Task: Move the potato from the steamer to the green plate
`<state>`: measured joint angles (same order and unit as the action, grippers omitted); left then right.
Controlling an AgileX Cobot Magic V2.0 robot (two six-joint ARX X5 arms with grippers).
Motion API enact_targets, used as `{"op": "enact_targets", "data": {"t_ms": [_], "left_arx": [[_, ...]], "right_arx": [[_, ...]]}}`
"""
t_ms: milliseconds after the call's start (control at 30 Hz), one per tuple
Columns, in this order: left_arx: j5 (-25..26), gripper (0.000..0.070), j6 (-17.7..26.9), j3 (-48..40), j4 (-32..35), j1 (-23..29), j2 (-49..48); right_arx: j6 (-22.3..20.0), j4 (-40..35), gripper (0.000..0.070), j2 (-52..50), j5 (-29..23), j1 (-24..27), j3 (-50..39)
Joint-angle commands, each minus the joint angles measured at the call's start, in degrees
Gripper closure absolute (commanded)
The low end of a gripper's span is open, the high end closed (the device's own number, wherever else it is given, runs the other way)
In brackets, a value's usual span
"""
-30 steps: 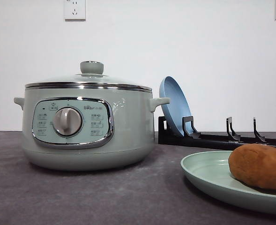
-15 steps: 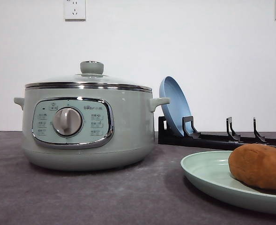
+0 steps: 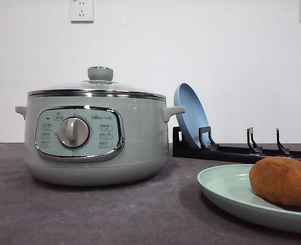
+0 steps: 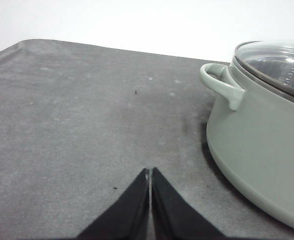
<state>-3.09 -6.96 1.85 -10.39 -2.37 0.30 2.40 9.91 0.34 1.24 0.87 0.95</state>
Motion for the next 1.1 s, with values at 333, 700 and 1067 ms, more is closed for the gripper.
{"op": "enact_targets", "data": {"t_ms": [333,700,1067], "left_arx": [[-0.2,0.07,0.2,-1.2,-0.3,0.0,-0.1],[-0.2,0.07,0.2,-1.2,-0.3,0.0,-0.1],[-0.2,0.07,0.2,-1.2,-0.3,0.0,-0.1]], "right_arx": [[1.5,-0.3,0.0681,-0.1,-0.1,0.1,-0.3],[1.5,-1.1,0.0681,-0.1,0.0,0.1,-0.3],[1.5,-1.1,0.0681,-0.1,0.0,0.1,-0.3]]}}
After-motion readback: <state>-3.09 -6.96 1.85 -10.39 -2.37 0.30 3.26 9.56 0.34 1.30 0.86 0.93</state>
